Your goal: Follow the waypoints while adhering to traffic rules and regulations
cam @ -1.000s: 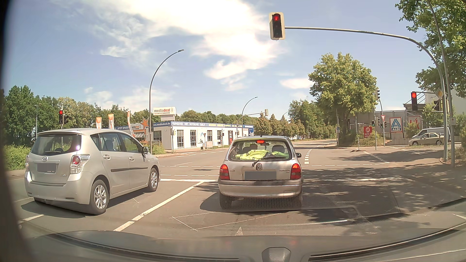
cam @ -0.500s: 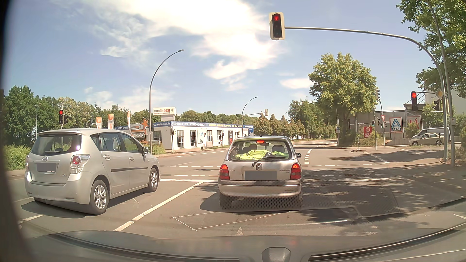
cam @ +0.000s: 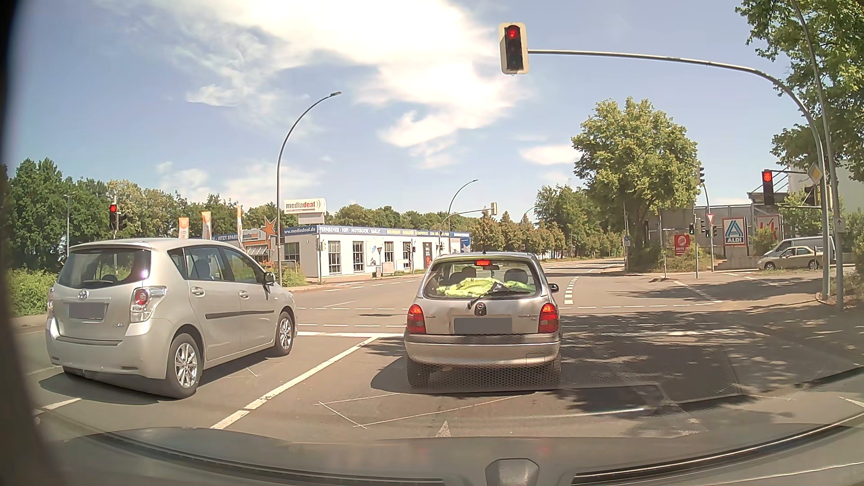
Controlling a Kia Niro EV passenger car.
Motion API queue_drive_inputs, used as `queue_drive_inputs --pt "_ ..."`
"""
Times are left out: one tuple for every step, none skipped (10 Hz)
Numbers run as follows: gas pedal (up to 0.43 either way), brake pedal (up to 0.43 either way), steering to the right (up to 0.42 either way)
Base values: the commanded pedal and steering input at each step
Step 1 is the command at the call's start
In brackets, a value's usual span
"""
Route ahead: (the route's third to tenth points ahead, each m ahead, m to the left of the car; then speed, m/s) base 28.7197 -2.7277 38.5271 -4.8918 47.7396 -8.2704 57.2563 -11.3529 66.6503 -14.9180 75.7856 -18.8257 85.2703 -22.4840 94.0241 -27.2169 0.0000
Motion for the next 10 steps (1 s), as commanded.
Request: queue_drive_inputs --pt "0.0 0.189 0.029" --pt "0.0 0.189 0.029" --pt "0.0 0.189 0.029" --pt "0.0 0.189 0.029" --pt "0.0 0.189 0.028" --pt "0.0 0.189 0.028" --pt "0.0 0.189 0.028" --pt "0.0 0.183 0.029" --pt "0.0 0.189 0.029" --pt "0.0 0.189 0.028"
